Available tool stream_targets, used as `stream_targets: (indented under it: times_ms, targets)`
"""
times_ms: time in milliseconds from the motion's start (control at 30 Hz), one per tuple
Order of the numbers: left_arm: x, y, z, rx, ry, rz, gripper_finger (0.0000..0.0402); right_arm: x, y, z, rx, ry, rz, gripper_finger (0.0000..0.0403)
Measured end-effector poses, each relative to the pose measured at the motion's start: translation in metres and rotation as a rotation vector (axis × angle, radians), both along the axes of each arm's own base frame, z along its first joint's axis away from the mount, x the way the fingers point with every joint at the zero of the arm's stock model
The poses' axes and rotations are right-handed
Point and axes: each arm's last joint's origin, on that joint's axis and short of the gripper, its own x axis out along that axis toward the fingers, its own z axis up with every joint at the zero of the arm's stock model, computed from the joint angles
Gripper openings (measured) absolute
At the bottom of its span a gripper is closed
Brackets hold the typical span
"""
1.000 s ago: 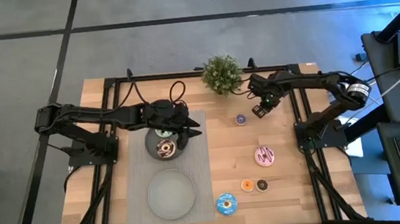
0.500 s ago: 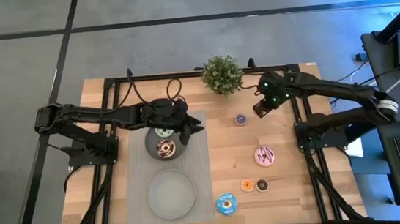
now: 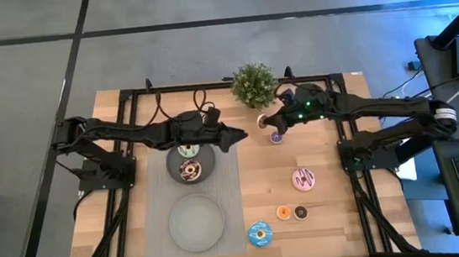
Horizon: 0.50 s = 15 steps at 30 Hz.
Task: Pick & Place donuts
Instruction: Put the small brown donut on the gray plate
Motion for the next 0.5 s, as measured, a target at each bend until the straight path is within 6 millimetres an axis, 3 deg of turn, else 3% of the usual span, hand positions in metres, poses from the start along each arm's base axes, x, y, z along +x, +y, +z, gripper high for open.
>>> stream_targets:
  times_ms: [300,500]
  targets:
    - [-0.003,0.006,-0.009,0.019,0.100,0.162,0.0171,0.020,0.010,-0.005,0.028,-0.064,0.020,0.0026]
    - [-0.003,0.006,-0.009,0.037,0.097,0.163,0.0171,0.033,0.014,-0.013,0.038,-0.071,0.014,0.0028]
